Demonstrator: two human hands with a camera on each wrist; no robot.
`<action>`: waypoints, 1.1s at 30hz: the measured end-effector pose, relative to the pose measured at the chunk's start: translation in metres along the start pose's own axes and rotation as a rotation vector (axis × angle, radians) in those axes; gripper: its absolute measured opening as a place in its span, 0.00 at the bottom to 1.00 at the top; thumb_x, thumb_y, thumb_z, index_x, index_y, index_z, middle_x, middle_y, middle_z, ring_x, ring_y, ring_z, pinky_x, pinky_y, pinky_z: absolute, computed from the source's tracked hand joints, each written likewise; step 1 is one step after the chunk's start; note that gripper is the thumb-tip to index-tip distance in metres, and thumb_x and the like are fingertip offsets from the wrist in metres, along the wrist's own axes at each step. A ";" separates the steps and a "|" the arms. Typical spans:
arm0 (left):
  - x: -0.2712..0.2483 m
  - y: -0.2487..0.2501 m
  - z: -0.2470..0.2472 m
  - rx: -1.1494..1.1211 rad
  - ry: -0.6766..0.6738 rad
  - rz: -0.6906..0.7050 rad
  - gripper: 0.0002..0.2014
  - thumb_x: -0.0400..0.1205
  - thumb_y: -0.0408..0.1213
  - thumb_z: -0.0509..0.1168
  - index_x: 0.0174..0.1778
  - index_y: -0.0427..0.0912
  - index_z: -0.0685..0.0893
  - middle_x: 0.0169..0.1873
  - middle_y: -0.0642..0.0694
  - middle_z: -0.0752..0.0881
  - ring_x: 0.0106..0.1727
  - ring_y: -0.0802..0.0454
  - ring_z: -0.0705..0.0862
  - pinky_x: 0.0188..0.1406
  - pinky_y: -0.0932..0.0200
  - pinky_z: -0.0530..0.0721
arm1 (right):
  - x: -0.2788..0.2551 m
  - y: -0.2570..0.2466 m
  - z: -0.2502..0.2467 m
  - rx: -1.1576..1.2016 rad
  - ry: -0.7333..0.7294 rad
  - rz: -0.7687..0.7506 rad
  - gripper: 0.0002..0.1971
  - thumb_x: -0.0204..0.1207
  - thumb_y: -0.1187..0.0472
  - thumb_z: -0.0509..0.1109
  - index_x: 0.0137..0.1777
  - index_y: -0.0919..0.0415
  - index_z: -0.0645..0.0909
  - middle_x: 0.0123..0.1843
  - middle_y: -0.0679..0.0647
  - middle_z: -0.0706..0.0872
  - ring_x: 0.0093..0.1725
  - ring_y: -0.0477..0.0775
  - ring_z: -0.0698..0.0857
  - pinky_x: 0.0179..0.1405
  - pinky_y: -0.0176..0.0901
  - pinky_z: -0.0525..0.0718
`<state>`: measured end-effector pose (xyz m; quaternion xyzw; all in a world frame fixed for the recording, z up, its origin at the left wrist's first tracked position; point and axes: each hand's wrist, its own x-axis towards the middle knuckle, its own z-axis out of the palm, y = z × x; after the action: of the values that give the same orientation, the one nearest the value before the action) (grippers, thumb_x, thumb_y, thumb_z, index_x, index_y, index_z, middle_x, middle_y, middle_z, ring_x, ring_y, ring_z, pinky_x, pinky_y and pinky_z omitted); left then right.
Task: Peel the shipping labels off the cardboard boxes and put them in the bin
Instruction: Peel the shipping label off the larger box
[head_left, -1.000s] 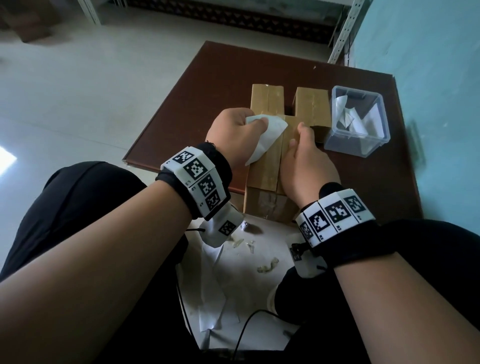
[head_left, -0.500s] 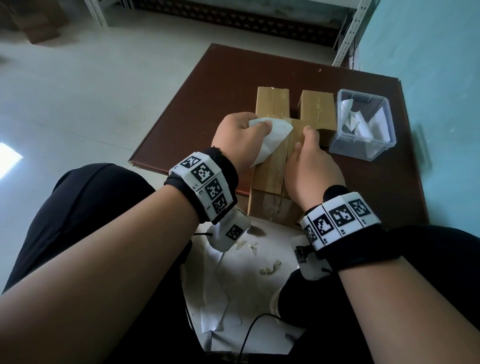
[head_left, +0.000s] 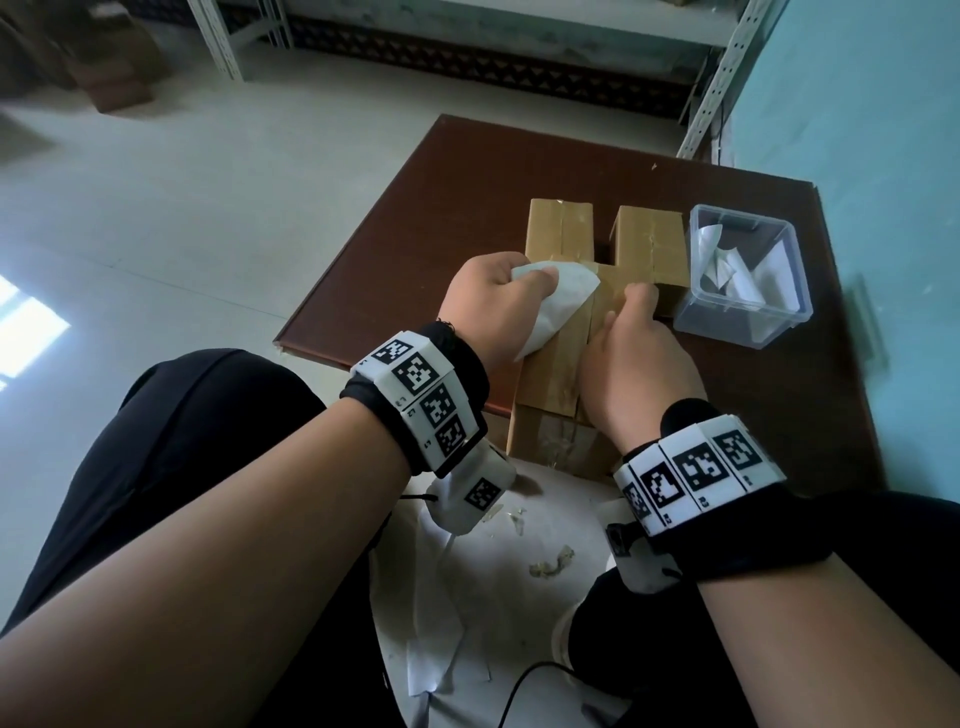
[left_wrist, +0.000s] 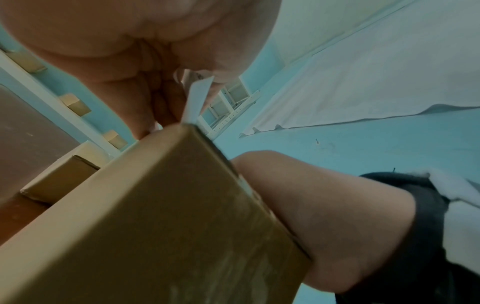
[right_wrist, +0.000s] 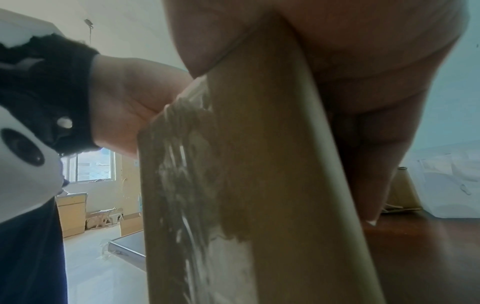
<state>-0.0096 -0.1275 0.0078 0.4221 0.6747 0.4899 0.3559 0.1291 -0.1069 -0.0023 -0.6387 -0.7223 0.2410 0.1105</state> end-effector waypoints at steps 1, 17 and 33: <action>0.000 0.000 0.000 -0.004 -0.001 -0.002 0.19 0.85 0.39 0.67 0.26 0.48 0.78 0.24 0.53 0.76 0.30 0.53 0.77 0.31 0.59 0.75 | 0.000 0.000 0.000 -0.001 0.000 -0.001 0.21 0.93 0.60 0.51 0.84 0.60 0.58 0.65 0.68 0.85 0.58 0.73 0.87 0.44 0.54 0.73; -0.002 -0.005 0.008 -0.121 0.036 -0.049 0.13 0.85 0.40 0.69 0.33 0.44 0.84 0.28 0.55 0.79 0.38 0.53 0.79 0.42 0.56 0.77 | -0.008 -0.002 -0.002 0.014 0.050 0.006 0.19 0.95 0.55 0.50 0.80 0.64 0.62 0.66 0.71 0.84 0.59 0.75 0.87 0.45 0.52 0.71; -0.005 -0.010 0.007 -0.182 0.061 -0.024 0.15 0.81 0.44 0.68 0.39 0.35 0.86 0.33 0.45 0.82 0.38 0.47 0.82 0.41 0.49 0.82 | -0.009 -0.001 0.000 -0.003 0.064 -0.010 0.19 0.95 0.54 0.49 0.80 0.63 0.61 0.63 0.69 0.84 0.55 0.74 0.88 0.42 0.53 0.72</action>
<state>-0.0034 -0.1312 -0.0030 0.3649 0.6427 0.5576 0.3780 0.1293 -0.1153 -0.0003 -0.6427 -0.7219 0.2187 0.1339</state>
